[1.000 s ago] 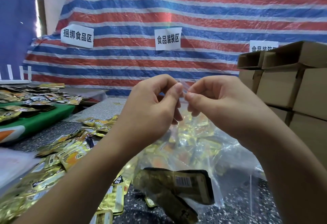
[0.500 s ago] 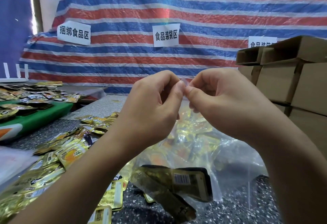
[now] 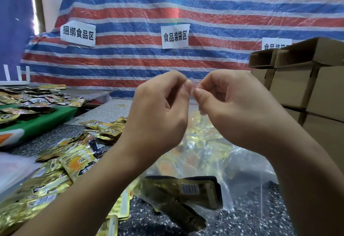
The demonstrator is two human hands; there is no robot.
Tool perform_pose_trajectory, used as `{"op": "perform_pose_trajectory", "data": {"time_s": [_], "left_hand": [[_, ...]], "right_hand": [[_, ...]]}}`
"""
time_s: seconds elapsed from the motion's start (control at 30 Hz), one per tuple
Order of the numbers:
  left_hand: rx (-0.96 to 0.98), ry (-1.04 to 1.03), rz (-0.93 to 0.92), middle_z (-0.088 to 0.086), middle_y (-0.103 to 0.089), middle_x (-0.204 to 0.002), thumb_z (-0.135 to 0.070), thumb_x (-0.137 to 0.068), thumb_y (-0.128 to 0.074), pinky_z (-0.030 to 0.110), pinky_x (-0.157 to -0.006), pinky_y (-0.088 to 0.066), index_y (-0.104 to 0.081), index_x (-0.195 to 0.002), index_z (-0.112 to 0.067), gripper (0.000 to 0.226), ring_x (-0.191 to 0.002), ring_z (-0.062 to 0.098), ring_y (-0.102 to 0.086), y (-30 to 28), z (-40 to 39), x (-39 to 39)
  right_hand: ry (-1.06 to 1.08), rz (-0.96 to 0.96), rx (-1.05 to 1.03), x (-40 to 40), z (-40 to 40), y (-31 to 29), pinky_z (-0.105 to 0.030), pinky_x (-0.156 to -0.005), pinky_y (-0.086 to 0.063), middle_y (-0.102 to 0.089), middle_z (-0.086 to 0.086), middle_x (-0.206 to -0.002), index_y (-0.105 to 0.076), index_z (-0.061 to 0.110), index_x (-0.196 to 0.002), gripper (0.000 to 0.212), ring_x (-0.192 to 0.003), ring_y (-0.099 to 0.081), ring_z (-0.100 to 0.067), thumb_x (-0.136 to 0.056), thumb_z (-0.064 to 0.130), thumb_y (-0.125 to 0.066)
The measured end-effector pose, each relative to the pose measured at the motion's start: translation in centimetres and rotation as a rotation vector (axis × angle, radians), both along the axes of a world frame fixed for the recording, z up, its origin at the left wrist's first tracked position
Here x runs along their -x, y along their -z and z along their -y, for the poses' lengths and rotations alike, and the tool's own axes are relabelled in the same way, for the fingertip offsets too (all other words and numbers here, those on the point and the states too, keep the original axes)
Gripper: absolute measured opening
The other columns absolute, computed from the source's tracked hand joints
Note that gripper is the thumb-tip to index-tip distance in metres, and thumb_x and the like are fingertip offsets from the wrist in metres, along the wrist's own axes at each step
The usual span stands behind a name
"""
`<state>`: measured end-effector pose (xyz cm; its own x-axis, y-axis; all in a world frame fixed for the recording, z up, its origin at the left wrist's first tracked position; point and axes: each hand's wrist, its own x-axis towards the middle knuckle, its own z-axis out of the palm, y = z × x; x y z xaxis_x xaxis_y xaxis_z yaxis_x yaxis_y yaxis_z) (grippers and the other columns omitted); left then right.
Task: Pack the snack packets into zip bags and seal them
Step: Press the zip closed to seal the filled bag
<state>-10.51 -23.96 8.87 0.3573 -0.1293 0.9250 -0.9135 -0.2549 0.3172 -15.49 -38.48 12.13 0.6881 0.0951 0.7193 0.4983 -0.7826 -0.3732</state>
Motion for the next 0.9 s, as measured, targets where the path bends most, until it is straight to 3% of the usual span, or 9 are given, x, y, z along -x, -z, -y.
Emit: {"op": "perform_pose_trajectory", "data": {"time_s": [0.1,0.33,0.63,0.9], "left_hand": [[0.068,-0.044,0.034,-0.005,-0.050,-0.060,-0.015,-0.099,-0.055,0.017,-0.052,-0.028,-0.065,-0.082,-0.008,0.021,-0.052,0.010,-0.042,0.1,0.1,0.0],[0.160,-0.162,0.121,-0.004,-0.053,-0.064,-0.015,-0.099,-0.055,0.025,-0.053,-0.032,-0.064,-0.080,-0.006,0.023,-0.056,0.011,-0.044,-0.2,-0.1,-0.4],[0.240,-0.226,0.065,-0.001,-0.056,-0.065,-0.017,-0.100,-0.055,0.033,-0.054,-0.036,-0.065,-0.082,-0.004,0.024,-0.057,0.015,-0.045,-0.3,-1.2,-2.4],[0.230,-0.197,0.029,-0.006,-0.053,-0.064,-0.018,-0.100,-0.056,0.029,-0.054,-0.032,-0.067,-0.083,-0.003,0.025,-0.055,0.011,-0.043,-0.3,-1.8,-2.7]], "right_hand": [[-0.007,-0.002,0.006,0.0,-0.1,0.1,-0.020,-0.053,-0.042,-0.066,0.009,-0.066,-0.062,0.026,-0.072,0.025,-0.060,-0.058,-0.004,-0.096,0.033,-0.061],[-0.019,-0.002,0.009,-0.6,0.0,0.3,-0.025,-0.055,-0.047,-0.067,0.007,-0.068,-0.062,0.025,-0.077,0.022,-0.063,-0.060,-0.008,-0.097,0.031,-0.060],[0.058,-0.053,0.090,-1.8,0.9,1.1,-0.031,-0.068,-0.051,-0.065,0.008,-0.075,-0.062,0.024,-0.081,0.018,-0.071,-0.058,-0.008,-0.097,0.030,-0.059],[0.075,-0.030,0.074,-1.2,2.7,3.6,-0.022,-0.061,-0.043,-0.062,0.010,-0.068,-0.059,0.025,-0.077,0.019,-0.068,-0.055,-0.005,-0.096,0.027,-0.059]]}}
